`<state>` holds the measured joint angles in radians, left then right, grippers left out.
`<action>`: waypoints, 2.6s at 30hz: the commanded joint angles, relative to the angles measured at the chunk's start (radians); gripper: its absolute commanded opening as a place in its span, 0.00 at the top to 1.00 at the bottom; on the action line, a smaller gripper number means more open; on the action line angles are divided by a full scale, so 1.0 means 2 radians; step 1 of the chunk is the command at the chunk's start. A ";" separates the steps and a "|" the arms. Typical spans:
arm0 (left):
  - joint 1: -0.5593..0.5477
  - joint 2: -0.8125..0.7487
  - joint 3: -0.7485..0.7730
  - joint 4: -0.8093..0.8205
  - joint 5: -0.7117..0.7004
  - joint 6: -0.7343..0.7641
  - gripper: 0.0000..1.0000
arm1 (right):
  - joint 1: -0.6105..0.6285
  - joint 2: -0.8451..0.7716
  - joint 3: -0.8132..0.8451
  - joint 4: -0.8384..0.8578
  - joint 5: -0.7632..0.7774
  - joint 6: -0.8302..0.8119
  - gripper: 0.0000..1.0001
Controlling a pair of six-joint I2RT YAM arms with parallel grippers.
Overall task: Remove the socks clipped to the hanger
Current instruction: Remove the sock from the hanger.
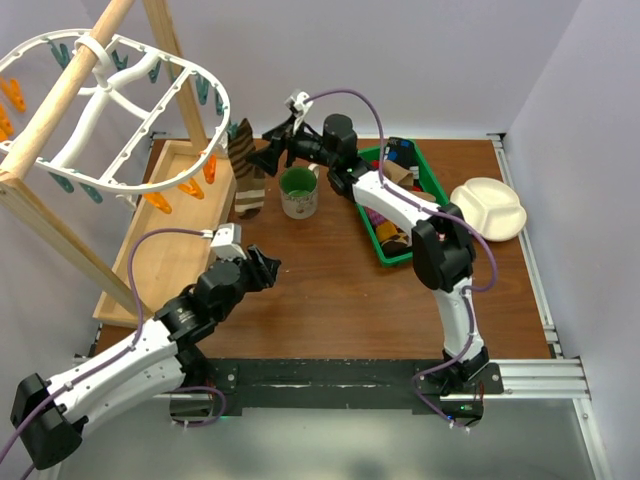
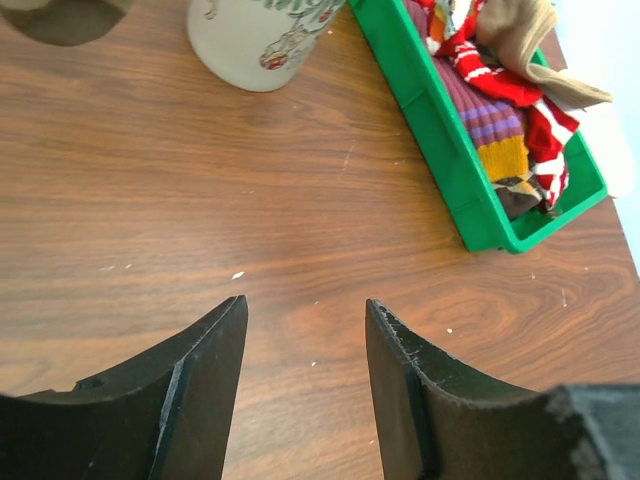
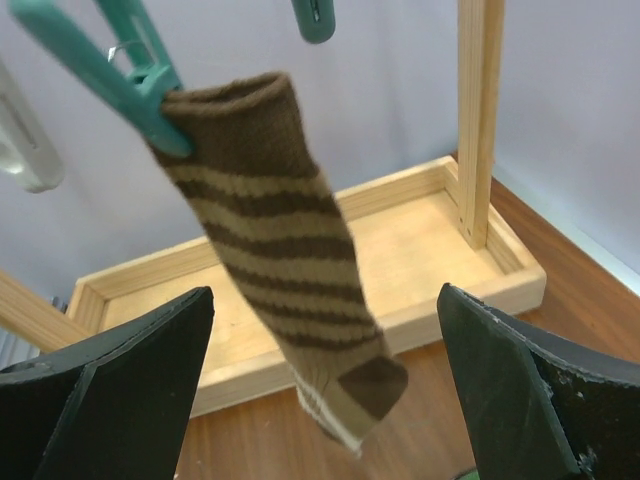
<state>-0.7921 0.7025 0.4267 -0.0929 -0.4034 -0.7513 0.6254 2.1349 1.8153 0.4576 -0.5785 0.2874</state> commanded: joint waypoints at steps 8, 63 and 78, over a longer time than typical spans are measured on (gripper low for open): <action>0.003 -0.024 0.023 -0.054 -0.013 0.006 0.44 | 0.000 0.099 0.165 0.014 -0.109 0.046 0.01; 0.003 -0.097 0.047 0.070 -0.077 0.083 0.19 | 0.085 -0.172 -0.060 -0.146 0.015 0.043 1.00; 0.004 -0.019 0.063 0.183 -0.127 0.121 0.11 | 0.098 -0.162 -0.058 -0.148 0.039 0.097 1.00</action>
<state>-0.7876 0.6327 0.4934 0.1268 -0.6014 -0.5549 0.8089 1.8259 1.6821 0.1413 -0.5228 0.4282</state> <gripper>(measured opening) 0.883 0.024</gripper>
